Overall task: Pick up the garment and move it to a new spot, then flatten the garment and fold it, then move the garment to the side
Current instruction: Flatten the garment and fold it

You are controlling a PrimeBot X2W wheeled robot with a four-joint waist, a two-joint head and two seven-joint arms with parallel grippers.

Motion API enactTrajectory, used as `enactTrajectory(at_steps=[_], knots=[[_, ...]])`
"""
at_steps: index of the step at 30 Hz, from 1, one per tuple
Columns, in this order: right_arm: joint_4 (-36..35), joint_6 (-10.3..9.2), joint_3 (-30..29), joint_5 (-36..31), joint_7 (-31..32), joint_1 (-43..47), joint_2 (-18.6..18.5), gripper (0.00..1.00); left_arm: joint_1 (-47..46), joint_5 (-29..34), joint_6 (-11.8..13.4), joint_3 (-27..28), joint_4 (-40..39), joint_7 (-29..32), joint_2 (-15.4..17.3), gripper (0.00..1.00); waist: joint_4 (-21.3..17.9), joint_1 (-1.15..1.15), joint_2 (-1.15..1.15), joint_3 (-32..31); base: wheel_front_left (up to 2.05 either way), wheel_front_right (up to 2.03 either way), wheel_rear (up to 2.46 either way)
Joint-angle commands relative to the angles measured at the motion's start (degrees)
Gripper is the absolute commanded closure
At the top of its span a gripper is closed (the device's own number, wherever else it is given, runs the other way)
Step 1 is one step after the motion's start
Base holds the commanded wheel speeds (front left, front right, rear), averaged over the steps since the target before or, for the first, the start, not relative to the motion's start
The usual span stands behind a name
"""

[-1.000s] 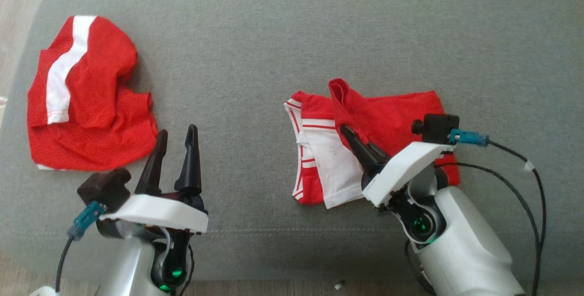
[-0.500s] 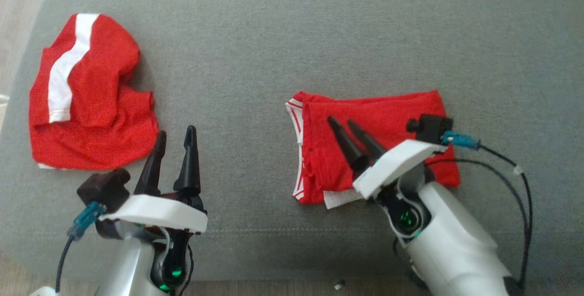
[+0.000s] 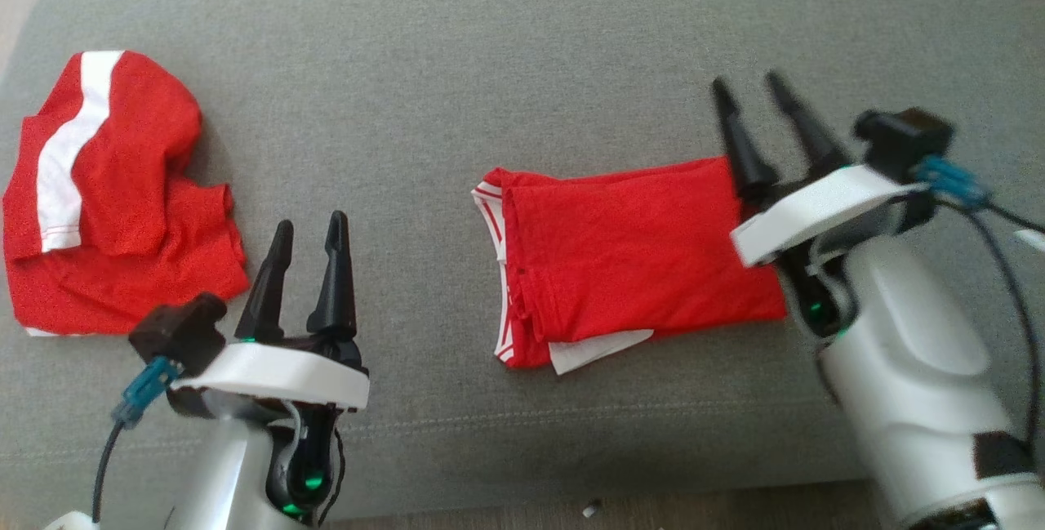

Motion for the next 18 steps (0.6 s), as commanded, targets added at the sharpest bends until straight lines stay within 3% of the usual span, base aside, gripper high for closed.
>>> enactTrajectory(at_steps=[1, 5, 10, 18], knots=[[-4.2, 0.36, -0.4, -2.2, -1.5, 0.6, -0.2, 0.0, -2.3, 0.4, 0.2, 1.8, -2.4, -0.7, 0.4, 0.0, -0.2, 0.0, 0.0, 0.1, 0.0, 0.0, 0.0], [-10.4, 0.36, -5.6, -6.8, -3.0, 4.7, -1.7, 0.0, -2.8, 0.6, 0.3, 2.5, -4.1, -0.7, 0.4, 0.0, -0.9, 0.0, 0.0, 0.3, 0.0, 0.0, 0.0], [-17.2, 0.36, -11.6, -14.4, -4.2, 10.1, -1.6, 0.0, -2.5, 6.6, 0.8, 2.7, -7.1, -0.7, 0.4, 0.0, -1.7, 0.0, 0.0, 0.4, 0.0, 0.0, 0.0], [-23.4, 0.36, -16.4, -21.4, -5.8, 17.5, 2.8, 0.0, -0.2, 9.3, 2.3, 1.4, -9.8, -0.7, 0.4, 0.0, -2.0, 0.0, 0.0, 0.3, 0.0, 0.0, 0.0]])
